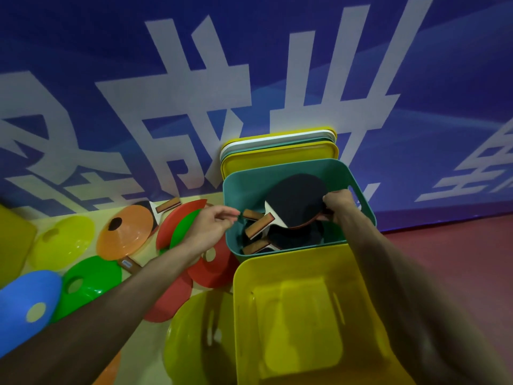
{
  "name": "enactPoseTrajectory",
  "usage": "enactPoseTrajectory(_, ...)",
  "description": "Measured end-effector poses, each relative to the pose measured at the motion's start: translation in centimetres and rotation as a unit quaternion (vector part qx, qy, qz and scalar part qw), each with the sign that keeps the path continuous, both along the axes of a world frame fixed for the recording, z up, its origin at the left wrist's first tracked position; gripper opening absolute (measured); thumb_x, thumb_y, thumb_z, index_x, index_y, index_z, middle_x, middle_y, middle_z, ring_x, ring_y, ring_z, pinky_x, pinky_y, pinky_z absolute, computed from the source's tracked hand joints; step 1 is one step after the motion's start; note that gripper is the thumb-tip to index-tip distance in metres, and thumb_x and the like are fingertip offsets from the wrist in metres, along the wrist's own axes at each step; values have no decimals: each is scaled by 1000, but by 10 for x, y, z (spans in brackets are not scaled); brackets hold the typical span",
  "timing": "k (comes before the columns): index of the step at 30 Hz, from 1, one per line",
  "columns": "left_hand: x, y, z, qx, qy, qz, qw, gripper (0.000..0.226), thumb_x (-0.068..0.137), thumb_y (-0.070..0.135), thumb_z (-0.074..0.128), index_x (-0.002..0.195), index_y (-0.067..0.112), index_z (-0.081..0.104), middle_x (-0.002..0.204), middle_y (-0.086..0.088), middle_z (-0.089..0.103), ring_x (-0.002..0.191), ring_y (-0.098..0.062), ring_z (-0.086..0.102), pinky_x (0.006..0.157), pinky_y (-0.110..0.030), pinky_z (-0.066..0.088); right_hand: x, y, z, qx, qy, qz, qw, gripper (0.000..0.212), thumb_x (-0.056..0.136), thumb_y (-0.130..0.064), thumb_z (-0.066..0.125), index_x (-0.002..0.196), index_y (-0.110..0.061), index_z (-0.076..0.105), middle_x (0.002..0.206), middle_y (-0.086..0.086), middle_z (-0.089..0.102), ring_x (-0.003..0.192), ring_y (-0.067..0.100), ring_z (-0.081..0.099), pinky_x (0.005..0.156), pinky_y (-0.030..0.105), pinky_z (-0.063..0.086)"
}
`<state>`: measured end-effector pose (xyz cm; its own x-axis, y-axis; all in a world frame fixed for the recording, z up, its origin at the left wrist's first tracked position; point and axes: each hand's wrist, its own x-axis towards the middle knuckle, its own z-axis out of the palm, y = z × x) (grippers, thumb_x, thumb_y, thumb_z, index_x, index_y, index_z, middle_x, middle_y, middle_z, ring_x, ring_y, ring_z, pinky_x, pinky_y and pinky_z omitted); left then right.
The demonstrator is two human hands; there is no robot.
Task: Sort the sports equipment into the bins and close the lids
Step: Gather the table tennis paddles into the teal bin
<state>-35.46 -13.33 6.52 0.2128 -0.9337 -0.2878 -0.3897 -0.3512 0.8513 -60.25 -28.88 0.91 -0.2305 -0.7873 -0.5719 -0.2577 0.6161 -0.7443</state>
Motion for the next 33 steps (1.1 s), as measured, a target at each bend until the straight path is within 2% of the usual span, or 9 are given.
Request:
enactPoseTrajectory(5,1,-6,2,-12,45,15,999,26,89,-1,51,94,18,69,86,-6,72,79,-18,68,82,-28,51,10,1,-12,40,6,8,999,18,93,-3,52,77,-1,45,103,26,60,74,38,66,57,53,57)
enactPoseTrajectory(9,-1,-10,2,-16,55,20,998,26,88,-2,51,94,15,69,83,-7,71,76,-16,67,76,-22,51,15,4,-18,61,44,52,996,22,95,-5,50,76,-1,41,105,27,58,75,38,66,42,50,54)
enactPoseTrajectory(13,1,-10,1,-26,59,29,998,25,88,-4,51,95,13,69,83,-8,70,78,-15,65,79,-24,51,16,8,-18,60,108,101,987,27,96,-9,49,71,-1,42,101,25,58,63,35,62,27,27,45)
enactPoseTrajectory(16,4,-10,2,-31,51,32,998,26,88,-2,50,94,14,70,84,-7,71,82,-18,65,82,-26,50,17,10,-18,47,133,117,983,21,94,-14,50,78,1,49,106,22,60,76,34,63,53,36,58)
enactPoseTrajectory(19,7,-11,4,-34,51,38,997,26,88,0,50,94,16,70,84,-6,72,84,-18,66,82,-23,49,19,16,-15,42,180,163,969,27,92,-19,49,106,2,56,112,21,60,91,34,60,75,39,53)
enactPoseTrajectory(24,12,-6,9,-39,53,44,997,26,88,-1,50,97,13,70,86,-7,72,81,-16,66,78,-19,48,30,21,-5,18,216,194,957,34,89,-19,50,112,3,57,115,21,60,98,35,59,76,36,47)
enactPoseTrajectory(28,23,2,8,-42,50,35,997,26,86,-1,51,92,16,70,80,-3,72,79,-17,68,83,-26,52,51,25,7,-45,226,199,952,32,84,-14,50,108,5,61,111,22,62,100,38,59,76,36,46)
enactPoseTrajectory(31,35,10,8,-47,54,38,997,28,87,-3,50,89,16,70,78,-3,72,78,-19,68,82,-27,52,71,31,16,-105,215,207,949,28,81,-7,49,99,3,67,108,22,67,99,38,61,83,38,50)
enactPoseTrajectory(33,45,18,9,-49,53,44,996,27,87,-3,49,92,14,70,80,-5,72,78,-17,67,82,-25,51,87,36,24,-143,198,204,948,32,84,-4,48,109,0,67,117,19,65,110,35,58,93,35,46)
